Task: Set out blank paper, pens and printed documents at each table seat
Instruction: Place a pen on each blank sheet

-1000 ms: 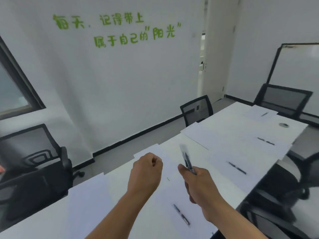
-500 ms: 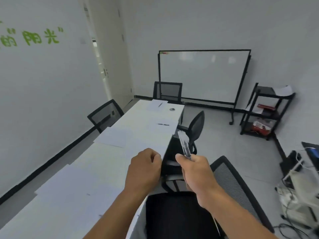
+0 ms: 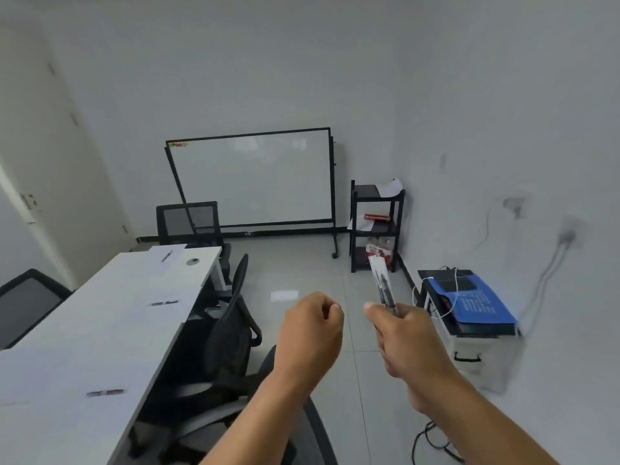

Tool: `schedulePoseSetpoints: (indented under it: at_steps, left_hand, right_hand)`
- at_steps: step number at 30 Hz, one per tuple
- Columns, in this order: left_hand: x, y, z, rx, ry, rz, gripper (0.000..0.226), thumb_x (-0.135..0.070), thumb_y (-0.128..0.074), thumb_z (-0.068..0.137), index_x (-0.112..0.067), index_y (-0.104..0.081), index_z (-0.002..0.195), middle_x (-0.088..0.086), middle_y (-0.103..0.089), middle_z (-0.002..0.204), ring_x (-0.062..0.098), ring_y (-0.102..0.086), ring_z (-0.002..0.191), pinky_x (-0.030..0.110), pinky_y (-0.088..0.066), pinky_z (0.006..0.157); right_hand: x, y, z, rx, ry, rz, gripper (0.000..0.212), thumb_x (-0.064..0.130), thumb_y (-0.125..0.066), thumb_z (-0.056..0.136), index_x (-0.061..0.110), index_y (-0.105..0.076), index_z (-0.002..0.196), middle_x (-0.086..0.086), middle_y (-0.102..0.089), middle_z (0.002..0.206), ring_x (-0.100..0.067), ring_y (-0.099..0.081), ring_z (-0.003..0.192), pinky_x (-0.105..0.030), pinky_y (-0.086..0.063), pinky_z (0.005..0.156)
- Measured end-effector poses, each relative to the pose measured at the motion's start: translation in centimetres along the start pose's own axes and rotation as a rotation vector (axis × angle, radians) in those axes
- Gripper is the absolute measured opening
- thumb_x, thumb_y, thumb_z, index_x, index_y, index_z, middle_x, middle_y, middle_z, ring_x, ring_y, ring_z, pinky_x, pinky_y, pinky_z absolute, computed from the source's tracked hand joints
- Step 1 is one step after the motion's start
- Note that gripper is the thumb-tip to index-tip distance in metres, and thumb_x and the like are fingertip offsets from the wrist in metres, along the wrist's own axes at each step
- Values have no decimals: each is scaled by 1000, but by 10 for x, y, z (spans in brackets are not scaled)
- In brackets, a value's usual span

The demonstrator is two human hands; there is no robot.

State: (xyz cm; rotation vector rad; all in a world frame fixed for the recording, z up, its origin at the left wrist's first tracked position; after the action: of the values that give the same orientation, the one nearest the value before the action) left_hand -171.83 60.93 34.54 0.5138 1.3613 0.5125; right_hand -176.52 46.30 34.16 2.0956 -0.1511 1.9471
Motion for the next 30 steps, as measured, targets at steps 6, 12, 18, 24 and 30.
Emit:
schedulePoseSetpoints:
  at_steps: [6, 12, 18, 24, 30]
  left_hand:
    - [-73, -87, 55, 15, -22, 1, 24, -27, -57, 105, -23, -69, 84, -6, -73, 79, 11, -69, 74, 36, -62, 69]
    - [-110, -118, 122, -20, -46, -26, 24, -25, -57, 106, -21, -70, 86, -5, -74, 83, 13, -71, 77, 33, -61, 69]
    - [-92, -149, 214, -50, 7, -102, 24, -26, -57, 104, -22, -71, 85, -6, -75, 81, 17, -71, 77, 44, -63, 72]
    - [-56, -152, 308, -61, 86, -140, 24, -25, -57, 102, -22, -70, 82, -5, -73, 77, 18, -71, 74, 44, -62, 71]
    - [-33, -128, 384, -116, 122, -79, 24, -28, -58, 103, -24, -69, 82, -6, -73, 76, 15, -69, 73, 42, -60, 70]
  right_hand:
    - [5, 99, 75, -53, -22, 10, 34, 28, -62, 102, 19, -49, 72, -8, -33, 67, -16, -26, 50, -29, -26, 47]
    - [12, 135, 144, -52, 1, 9, 32, 28, -63, 101, 18, -50, 73, -5, -29, 62, -14, -23, 49, -27, -25, 46]
    - [3, 135, 236, -58, -43, -86, 37, 34, -63, 100, 24, -42, 71, 0, -29, 61, -14, -24, 50, -31, -26, 52]
    - [15, 101, 340, -15, -50, -143, 42, 36, -64, 100, 28, -37, 69, 3, -30, 60, -15, -24, 52, -31, -25, 51]
    - [26, 56, 422, 63, -46, -124, 43, 36, -64, 103, 25, -38, 70, 4, -31, 56, -13, -26, 47, -26, -27, 47]
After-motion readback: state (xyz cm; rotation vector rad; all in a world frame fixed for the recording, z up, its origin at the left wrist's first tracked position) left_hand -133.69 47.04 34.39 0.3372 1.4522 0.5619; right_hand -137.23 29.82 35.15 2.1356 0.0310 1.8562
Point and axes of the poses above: each hand's wrist, its own z-axis towards the middle knuckle, its own y-axis out of the back of the hand, x = y × z, the point moved 1 cm from there along z, towards the middle knuckle
